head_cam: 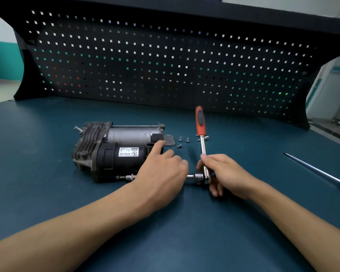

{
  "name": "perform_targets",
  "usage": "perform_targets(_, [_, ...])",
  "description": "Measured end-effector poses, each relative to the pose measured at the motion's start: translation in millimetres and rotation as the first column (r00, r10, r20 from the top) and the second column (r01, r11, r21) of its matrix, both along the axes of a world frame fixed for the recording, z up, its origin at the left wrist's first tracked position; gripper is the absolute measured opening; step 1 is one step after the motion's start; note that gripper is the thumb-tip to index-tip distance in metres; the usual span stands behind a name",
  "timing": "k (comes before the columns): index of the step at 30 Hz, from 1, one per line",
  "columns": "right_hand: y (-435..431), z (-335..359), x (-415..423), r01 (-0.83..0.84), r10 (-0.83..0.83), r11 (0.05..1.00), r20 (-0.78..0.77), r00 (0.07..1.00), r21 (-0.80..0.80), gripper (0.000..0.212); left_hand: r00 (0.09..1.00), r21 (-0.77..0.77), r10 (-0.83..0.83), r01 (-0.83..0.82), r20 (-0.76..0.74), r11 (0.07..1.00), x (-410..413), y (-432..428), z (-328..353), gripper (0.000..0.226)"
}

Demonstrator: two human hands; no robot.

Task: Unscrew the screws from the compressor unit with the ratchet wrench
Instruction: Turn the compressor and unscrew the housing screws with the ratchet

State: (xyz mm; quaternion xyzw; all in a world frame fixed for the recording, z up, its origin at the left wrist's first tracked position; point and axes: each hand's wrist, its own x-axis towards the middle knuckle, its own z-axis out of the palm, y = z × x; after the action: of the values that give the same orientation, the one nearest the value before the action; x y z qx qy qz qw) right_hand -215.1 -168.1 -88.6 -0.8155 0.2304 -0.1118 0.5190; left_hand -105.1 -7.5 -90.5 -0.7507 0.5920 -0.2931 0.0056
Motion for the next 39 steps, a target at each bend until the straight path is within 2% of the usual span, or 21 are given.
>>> perform_targets(6, [-4, 2, -3, -0.091, 0.092, 0.993, -0.018, 0.996, 0.080, 0.027, 1.000, -0.012, 0.003, -0.003, -0.007, 1.000, 2, 0, 0, 0.007])
perform_targets(11, [-10, 7, -8, -0.190, 0.193, 0.949, 0.013, 0.981, 0.251, 0.017, 1.000, -0.002, 0.019, -0.019, -0.001, 1.000, 4, -2, -1, 0.006])
perform_targets(17, [-13, 5, -13, -0.221, 0.187, 0.914, 0.131, 0.974, 0.340, 0.040, 0.999, 0.076, 0.020, -0.023, 0.042, 0.997, 12, -1, -2, 0.014])
perform_targets(19, [-14, 4, -14, -0.223, 0.173, 0.911, 0.171, 0.970, 0.347, 0.040, 0.998, 0.097, 0.019, -0.025, 0.053, 0.995, 13, -2, -1, 0.020])
perform_targets(26, [-11, 0, -15, -0.288, 0.237, 0.929, 0.225, 0.945, 0.231, 0.026, 0.999, 0.136, 0.022, -0.026, 0.027, 0.990, 13, -2, 0, 0.035])
perform_targets(31, [-8, -2, -15, -0.282, 0.241, 0.944, 0.229, 0.943, 0.169, 0.028, 1.000, 0.090, -0.004, 0.003, 0.016, 0.996, 13, -1, -1, 0.038])
perform_targets(39, [-2, 2, -17, -0.298, 0.282, 0.954, 0.224, 0.933, 0.039, 0.034, 0.999, 0.076, 0.005, -0.008, 0.037, 0.997, 13, -4, -1, 0.022])
